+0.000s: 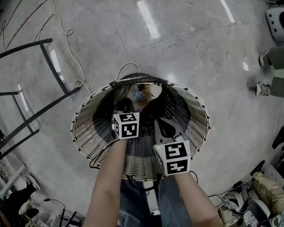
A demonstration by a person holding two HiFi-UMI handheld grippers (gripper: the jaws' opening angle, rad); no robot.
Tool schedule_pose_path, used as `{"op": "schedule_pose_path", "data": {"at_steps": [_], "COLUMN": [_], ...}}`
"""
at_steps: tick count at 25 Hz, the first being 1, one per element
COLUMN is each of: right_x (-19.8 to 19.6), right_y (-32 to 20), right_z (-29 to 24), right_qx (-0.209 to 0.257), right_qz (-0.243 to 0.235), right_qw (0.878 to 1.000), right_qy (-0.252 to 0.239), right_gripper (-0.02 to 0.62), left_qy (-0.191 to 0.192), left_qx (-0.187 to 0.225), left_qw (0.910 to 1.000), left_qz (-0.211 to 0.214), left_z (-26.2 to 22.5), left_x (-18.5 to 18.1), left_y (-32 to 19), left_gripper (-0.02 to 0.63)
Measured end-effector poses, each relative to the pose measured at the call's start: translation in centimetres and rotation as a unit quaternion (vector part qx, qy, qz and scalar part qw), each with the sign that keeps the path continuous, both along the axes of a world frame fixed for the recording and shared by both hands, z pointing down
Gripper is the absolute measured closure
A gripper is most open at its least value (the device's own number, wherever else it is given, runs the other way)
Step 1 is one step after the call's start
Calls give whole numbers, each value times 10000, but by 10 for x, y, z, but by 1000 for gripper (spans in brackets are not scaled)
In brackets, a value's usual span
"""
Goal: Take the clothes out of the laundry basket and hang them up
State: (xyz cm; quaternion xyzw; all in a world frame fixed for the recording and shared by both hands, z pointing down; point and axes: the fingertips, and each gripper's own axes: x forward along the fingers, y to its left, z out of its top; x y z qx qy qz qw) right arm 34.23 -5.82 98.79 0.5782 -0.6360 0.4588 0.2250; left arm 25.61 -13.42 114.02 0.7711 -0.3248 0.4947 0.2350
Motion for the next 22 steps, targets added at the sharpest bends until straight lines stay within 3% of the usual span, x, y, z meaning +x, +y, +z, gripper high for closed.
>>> {"op": "schedule_pose_path", "data": {"at_steps": [5,9,18,22], "right_x": [-4,-20,-57,-87], "right_y": [23,39,68,69], "right_z": [-39,-76,-186,-225], "right_qx": [-111,25,504,702], "right_qz": [-44,-59,-140,-398], "right_qw": [9997,9993,9964,9952], "right_qy": [218,356,675,551], "right_gripper": [594,594,589,507], "left_qy": [770,1497,2367,2808], "left_qx": [-206,-24,444,809], "left_qw": [9968,9885,9700,9556], "left_qz": [91,220,324,380], "left_z": [-78,-168,-373,-461], "left_x": [20,20,-33,-54], "left_y": [25,34,73,74], "left_gripper": [595,595,596,595]}}
